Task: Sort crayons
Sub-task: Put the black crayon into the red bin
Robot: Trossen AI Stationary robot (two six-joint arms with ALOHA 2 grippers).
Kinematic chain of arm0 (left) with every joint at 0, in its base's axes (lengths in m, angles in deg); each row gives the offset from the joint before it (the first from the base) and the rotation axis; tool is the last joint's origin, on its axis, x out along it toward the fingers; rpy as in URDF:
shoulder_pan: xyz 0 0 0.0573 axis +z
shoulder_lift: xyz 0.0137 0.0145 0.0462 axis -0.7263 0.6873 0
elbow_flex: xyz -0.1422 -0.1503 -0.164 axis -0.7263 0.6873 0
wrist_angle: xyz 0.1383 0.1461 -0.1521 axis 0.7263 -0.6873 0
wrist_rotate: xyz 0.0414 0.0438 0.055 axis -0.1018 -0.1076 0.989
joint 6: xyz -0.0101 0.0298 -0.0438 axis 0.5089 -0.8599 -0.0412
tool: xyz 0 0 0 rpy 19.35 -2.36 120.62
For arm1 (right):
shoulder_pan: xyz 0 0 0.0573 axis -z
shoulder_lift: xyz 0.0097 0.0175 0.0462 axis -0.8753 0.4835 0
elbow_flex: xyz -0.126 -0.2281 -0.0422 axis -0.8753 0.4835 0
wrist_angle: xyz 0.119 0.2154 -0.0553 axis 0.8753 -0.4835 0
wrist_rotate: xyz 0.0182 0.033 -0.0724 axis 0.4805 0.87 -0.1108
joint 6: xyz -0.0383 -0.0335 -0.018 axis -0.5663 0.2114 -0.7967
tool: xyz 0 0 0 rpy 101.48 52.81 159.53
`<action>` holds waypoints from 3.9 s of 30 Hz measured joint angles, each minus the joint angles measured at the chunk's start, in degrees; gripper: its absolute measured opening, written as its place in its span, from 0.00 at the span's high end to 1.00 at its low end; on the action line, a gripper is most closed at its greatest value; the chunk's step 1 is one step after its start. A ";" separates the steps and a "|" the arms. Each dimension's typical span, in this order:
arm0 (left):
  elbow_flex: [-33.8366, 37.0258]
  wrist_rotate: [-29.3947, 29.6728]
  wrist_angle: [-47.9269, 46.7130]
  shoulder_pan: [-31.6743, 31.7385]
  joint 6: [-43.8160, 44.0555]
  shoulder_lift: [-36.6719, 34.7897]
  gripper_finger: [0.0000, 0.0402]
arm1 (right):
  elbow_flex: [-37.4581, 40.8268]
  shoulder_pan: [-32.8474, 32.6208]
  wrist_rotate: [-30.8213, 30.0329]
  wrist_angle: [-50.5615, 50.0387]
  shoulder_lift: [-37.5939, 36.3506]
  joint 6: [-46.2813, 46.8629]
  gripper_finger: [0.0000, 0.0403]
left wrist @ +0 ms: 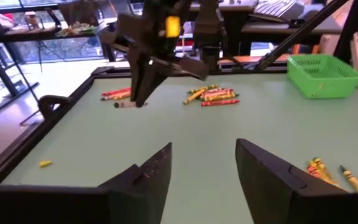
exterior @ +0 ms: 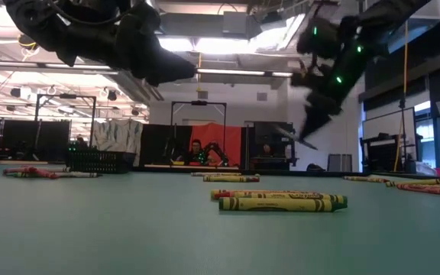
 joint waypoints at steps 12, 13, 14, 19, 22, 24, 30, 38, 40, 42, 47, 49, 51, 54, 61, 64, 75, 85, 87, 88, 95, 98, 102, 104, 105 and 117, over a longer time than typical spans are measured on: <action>0.00 3.09 0.84 -4.29 3.36 0.35 0.58 | -0.06 -13.50 1.27 30.72 5.54 -7.49 0.99; 0.00 3.76 1.06 -4.74 3.45 0.77 0.58 | -0.08 -14.16 1.56 34.14 6.82 -8.52 0.99; 0.00 4.60 0.97 -5.10 3.45 1.07 0.58 | -0.08 -14.73 1.88 38.00 8.32 -9.37 0.99; 0.02 6.45 2.75 -7.13 4.79 3.26 0.59 | -0.08 -16.05 3.58 52.35 14.83 -11.02 0.99; -0.04 6.82 5.95 -8.31 5.66 5.18 0.59 | -0.12 -15.96 6.09 56.36 18.04 -10.62 1.00; -0.04 8.03 7.38 -8.68 6.24 6.44 0.59 | -0.10 -16.04 7.36 58.98 19.63 -10.54 1.00; -0.02 11.09 5.92 -8.97 6.94 7.26 0.59 | -0.10 -16.31 6.11 59.00 21.07 -9.97 0.99; -1.32 8.29 -10.47 -9.30 11.23 3.78 0.59 | -0.10 -16.33 6.13 54.38 21.04 -4.23 0.95; -3.04 7.46 -20.59 -10.00 11.98 2.77 0.59 | -0.10 -16.33 7.41 52.37 21.04 -3.03 0.88; -5.04 5.22 -29.53 -10.87 12.25 2.92 0.59 | -0.10 -16.33 8.44 50.54 21.04 -2.87 0.81; -5.99 1.76 -34.65 -13.41 12.48 6.63 0.59 | -0.13 -16.28 8.44 48.90 21.02 -2.87 0.63; -6.06 1.35 -34.40 -14.17 12.45 8.75 0.59 | -0.13 -16.26 8.41 48.83 21.02 -2.95 0.59; -5.99 1.42 -35.11 -14.71 12.43 11.01 0.59 | -0.13 -16.26 8.42 48.81 21.02 -3.20 0.56; -5.99 1.64 -33.81 -15.24 12.45 14.20 0.59 | -0.13 -16.26 8.42 48.82 21.00 -3.89 0.55; -6.14 1.45 -32.04 -15.36 12.15 18.78 0.62 | -0.13 -16.26 8.39 48.42 21.00 -4.47 0.57; -6.14 2.06 -32.09 -15.33 12.08 18.84 0.70 | -0.13 -16.26 8.37 48.13 21.00 -4.85 0.57; -6.20 1.92 -32.21 -15.57 8.83 18.93 0.98 | -0.13 -16.26 8.37 48.09 20.98 -6.13 0.57; -18.58 1.59 -51.20 -18.29 10.96 15.96 0.99 | -0.13 -16.26 8.35 48.15 20.98 -6.13 0.57; -22.34 1.59 -56.66 -19.65 12.19 15.67 0.99 | -0.13 -16.26 8.37 48.22 20.98 -6.12 0.57; -24.47 1.53 -59.32 -20.45 12.86 15.75 0.99 | -0.13 -16.26 8.35 48.22 20.98 -6.10 0.57; -34.81 1.75 -75.31 -28.17 23.50 15.69 0.98 | -0.13 -16.33 8.36 48.22 20.96 -5.80 0.57; -36.37 2.97 -77.54 -32.44 30.38 15.29 0.98 | -0.13 -16.33 8.37 48.20 20.96 -4.15 0.57; -36.37 2.93 -80.25 -39.02 41.51 15.37 0.98 | -0.13 -16.33 10.11 48.19 20.96 -2.65 0.57; -36.37 3.18 -81.00 -42.41 47.29 15.32 0.98 | -0.13 -16.57 12.12 48.19 20.96 -1.96 0.57; -36.37 3.47 -81.18 -44.17 50.25 15.32 0.98 | -0.13 -16.92 12.56 48.20 20.96 -1.41 0.57; -36.37 4.68 -81.19 -63.95 85.39 15.44 0.98 | -0.13 -23.19 12.34 53.32 20.96 -1.37 0.57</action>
